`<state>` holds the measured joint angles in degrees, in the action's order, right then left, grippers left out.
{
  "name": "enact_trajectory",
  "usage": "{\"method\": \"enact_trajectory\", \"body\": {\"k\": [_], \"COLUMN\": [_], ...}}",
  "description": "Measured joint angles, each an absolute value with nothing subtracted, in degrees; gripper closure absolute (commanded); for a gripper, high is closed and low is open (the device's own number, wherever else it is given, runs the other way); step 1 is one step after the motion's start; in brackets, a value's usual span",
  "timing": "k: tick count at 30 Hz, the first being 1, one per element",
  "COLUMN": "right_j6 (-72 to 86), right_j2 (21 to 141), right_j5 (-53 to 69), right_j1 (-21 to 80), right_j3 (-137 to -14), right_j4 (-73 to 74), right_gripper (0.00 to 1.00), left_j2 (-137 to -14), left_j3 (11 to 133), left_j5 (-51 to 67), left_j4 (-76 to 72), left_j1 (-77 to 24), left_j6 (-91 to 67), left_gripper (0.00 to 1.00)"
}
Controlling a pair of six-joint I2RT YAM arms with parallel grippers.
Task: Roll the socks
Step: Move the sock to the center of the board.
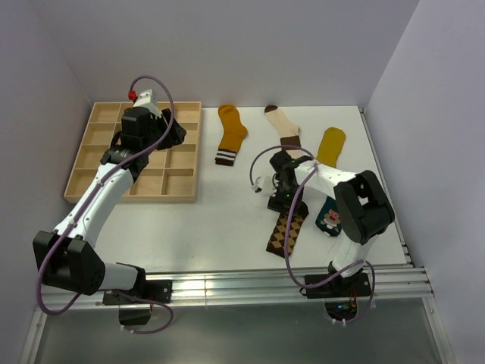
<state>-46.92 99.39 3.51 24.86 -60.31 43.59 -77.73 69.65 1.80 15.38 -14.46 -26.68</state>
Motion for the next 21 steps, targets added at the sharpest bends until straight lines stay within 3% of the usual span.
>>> {"method": "enact_trajectory", "body": {"k": [7, 18, 21], "right_j6": [-43.86, -37.60, -35.29], "right_j2": [106.41, 131.20, 132.35], "right_j5": [7.20, 7.49, 7.53], "right_j1": [33.50, 29.76, 28.75], "right_j3": [-71.59, -107.92, -110.21], "right_j4": [50.22, 56.73, 55.81], "right_gripper": [0.24, 0.24, 0.23], "left_j2": [-75.31, -74.28, -74.30], "left_j3": [69.65, 66.50, 65.12], "left_j5": [2.20, 2.85, 3.14], "left_j4": [15.59, 15.44, 15.49], "left_j1": [-14.46, -15.90, -16.38], "left_j6": [-26.68, -27.40, -27.81], "left_gripper": [0.39, 0.40, 0.40]}}
